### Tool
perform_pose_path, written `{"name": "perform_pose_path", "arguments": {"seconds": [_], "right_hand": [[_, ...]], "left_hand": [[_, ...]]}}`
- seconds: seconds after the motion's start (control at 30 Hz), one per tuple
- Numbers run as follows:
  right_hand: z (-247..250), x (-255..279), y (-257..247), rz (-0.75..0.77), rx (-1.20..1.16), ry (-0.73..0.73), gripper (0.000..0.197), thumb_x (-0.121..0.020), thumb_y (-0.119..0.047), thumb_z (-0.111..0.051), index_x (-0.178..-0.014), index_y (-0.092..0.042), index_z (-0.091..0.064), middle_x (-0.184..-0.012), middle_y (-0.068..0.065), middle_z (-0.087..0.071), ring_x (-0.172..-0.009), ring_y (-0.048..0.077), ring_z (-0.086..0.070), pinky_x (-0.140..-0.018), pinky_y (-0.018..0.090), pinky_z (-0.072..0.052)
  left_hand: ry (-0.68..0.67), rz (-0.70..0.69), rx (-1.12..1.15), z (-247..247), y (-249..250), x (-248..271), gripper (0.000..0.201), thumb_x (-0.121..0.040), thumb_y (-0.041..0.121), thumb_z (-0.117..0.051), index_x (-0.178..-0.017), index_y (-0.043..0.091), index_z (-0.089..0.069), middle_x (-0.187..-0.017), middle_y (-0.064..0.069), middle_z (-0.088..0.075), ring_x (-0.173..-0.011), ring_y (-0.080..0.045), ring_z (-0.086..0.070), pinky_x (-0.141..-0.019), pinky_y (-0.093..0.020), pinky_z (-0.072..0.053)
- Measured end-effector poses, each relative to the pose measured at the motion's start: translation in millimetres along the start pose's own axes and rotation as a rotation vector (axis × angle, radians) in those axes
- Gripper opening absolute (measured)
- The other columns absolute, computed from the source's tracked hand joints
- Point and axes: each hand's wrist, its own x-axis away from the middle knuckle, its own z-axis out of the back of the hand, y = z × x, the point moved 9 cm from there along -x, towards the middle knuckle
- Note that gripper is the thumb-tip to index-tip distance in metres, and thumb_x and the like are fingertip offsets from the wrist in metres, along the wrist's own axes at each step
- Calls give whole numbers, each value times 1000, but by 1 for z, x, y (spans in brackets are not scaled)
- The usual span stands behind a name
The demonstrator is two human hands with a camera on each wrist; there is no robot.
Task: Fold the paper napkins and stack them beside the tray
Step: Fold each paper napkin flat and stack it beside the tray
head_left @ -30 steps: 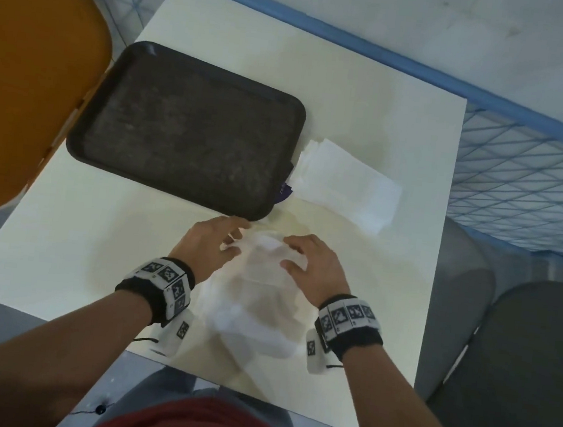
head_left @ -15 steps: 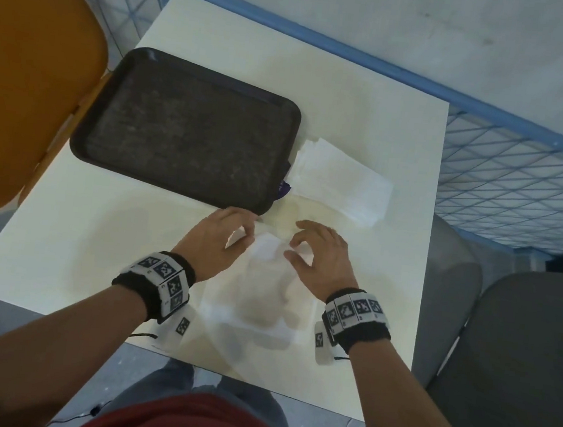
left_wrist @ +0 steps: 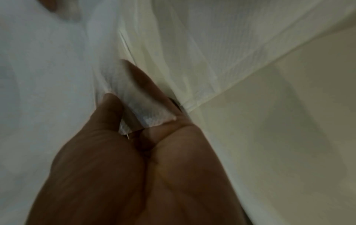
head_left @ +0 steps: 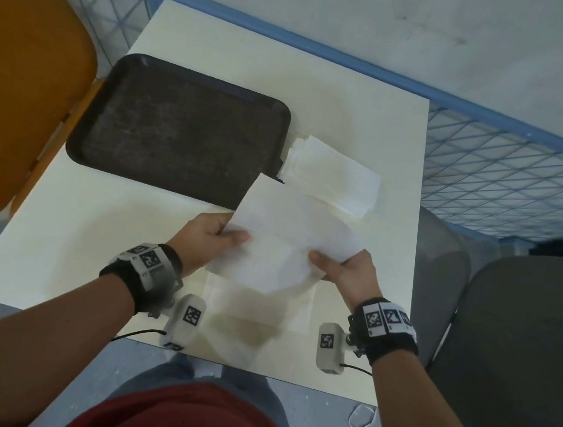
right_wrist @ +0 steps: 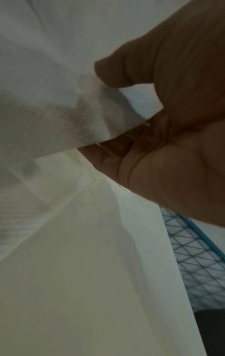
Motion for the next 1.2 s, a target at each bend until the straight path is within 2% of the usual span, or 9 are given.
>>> {"name": "perform_pose_path", "arguments": {"seconds": [0.27,0.4,0.53,0.63,0.73,0.83,0.93,1.03,1.2], "right_hand": [[15,26,-21,153,-26,35,16,-81,-14,-81,-85,-27,-74,-81,-18,-76,-79,-1,-71,-68,13,-52],[17,35,-22,195,-334,5,24,-80,7,-53,-88,0,-75,-116,7,-72,-107,18,-67,-79,30,-51],[10,44,-6,18,-635,-17,28,-94,-29,-57,-97,-8,-75,-126,10,-70,-106,27,-66,-83,38,-54],[10,49,-3,91,-300,80,8,-90,-14,-72,-96,-19,-75,-117,-3,-74,-103,15,-69,-94,43,-53],[9,47,10,82,-125,156,26,-83,-5,-78,-100,-25,-73,-113,-13,-74,-95,14,-73,-85,34,-55],[4,39,27,37,-5,179,29,-84,-10,-77,-98,-34,-73,-109,-20,-72,-94,18,-72,-74,24,-52],[-12,25,43,19,227,158,28,-88,-16,-73,-106,-38,-69,-118,-17,-67,-105,20,-67,-83,22,-52],[-29,21,44,136,574,166,41,-96,-29,-64,-137,-26,-59,-150,-2,-48,-138,21,-45,-116,34,-36],[-110,39,48,254,1070,-136,62,-106,-47,-27,-161,-24,-11,-170,-4,-3,-156,18,0,-126,50,-3]], "left_hand": [[-117,9,200,-18,22,7,28,-100,10,-52,-122,18,-67,-118,-7,-72,-104,-29,-68,-90,-45,-55],[-78,0,199,-14,28,8,28,-97,0,-49,-95,14,-73,-100,-5,-73,-90,-29,-66,-78,-42,-54],[-78,-23,238,-12,25,8,41,-97,-4,-44,-79,15,-74,-95,-3,-73,-90,-29,-65,-74,-36,-56],[-82,11,266,-11,13,10,45,-95,-8,-37,-86,10,-77,-104,-8,-74,-96,-32,-68,-80,-41,-60],[-49,43,131,-3,-2,11,41,-89,-9,-40,-96,9,-77,-107,-6,-74,-100,-27,-69,-79,-35,-60],[-14,-25,-298,8,-20,7,40,-90,2,-47,-104,28,-73,-118,7,-67,-107,-16,-63,-92,-34,-54],[-50,-169,-785,-7,-32,5,48,-98,18,-45,-145,26,-45,-153,6,-38,-139,-15,-37,-116,-34,-31],[-185,-312,-1167,-47,-47,6,62,-103,34,-32,-158,20,-7,-166,2,-4,-152,-17,-10,-123,-37,-18],[-229,-301,-1371,-72,-83,4,64,-103,42,-20,-157,19,4,-166,-1,8,-153,-20,6,-124,-40,-5]]}}
